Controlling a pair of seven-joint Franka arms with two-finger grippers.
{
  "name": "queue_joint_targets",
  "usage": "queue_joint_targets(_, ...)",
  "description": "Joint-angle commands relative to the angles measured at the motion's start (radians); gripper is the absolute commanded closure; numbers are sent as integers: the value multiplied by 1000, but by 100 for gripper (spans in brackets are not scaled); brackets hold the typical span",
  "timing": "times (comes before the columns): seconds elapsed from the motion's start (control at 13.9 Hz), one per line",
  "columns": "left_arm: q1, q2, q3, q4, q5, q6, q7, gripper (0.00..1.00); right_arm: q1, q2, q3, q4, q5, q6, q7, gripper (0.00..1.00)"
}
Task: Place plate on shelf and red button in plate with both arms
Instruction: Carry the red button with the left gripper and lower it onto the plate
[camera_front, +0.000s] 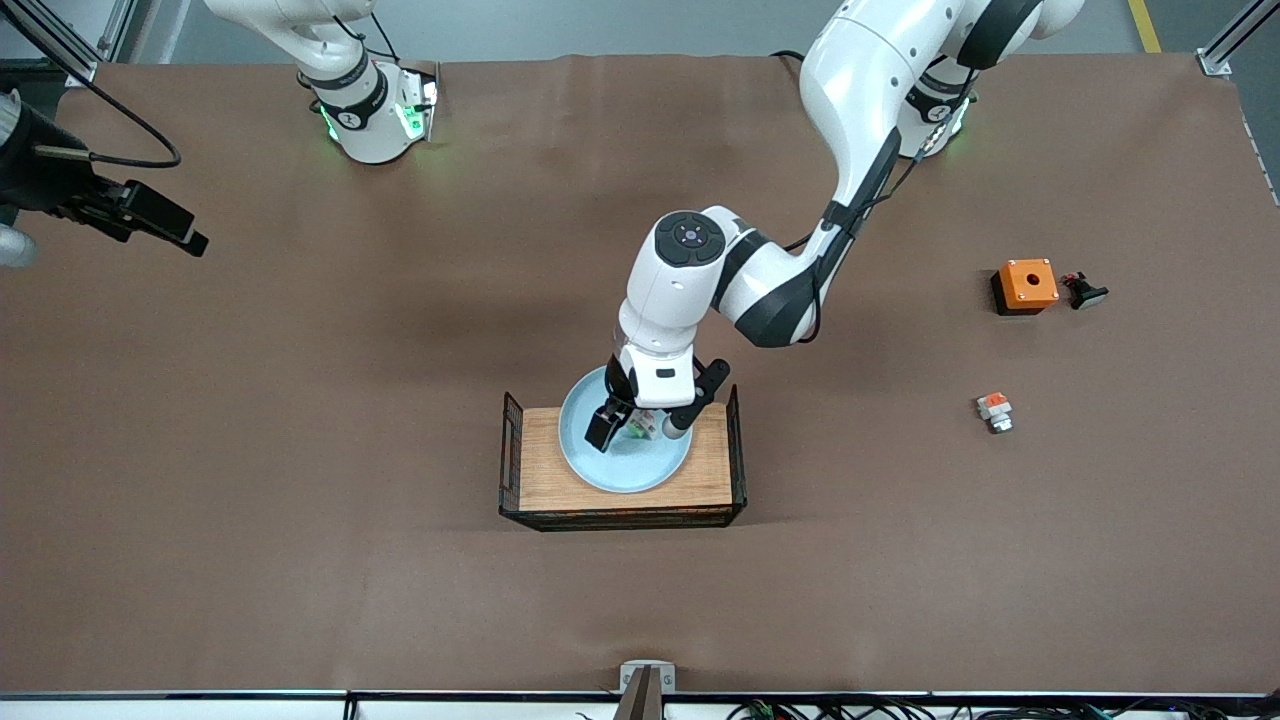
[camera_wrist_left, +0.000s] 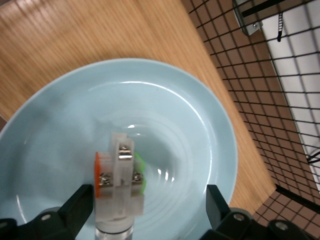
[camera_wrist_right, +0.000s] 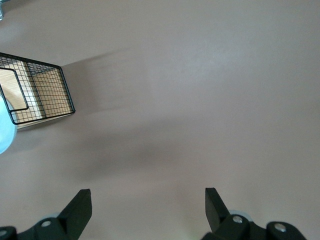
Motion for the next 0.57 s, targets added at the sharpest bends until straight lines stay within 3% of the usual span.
queue_joint_targets(0.0,-7,-17,35,3,16,-10,-4,0,-4,-10,6,25,-54,25,-150,0)
queue_joint_targets(0.5,-8,-89,37,17,-8,-125,-26,0,-4,-10,9,26,-50,44,-186,0)
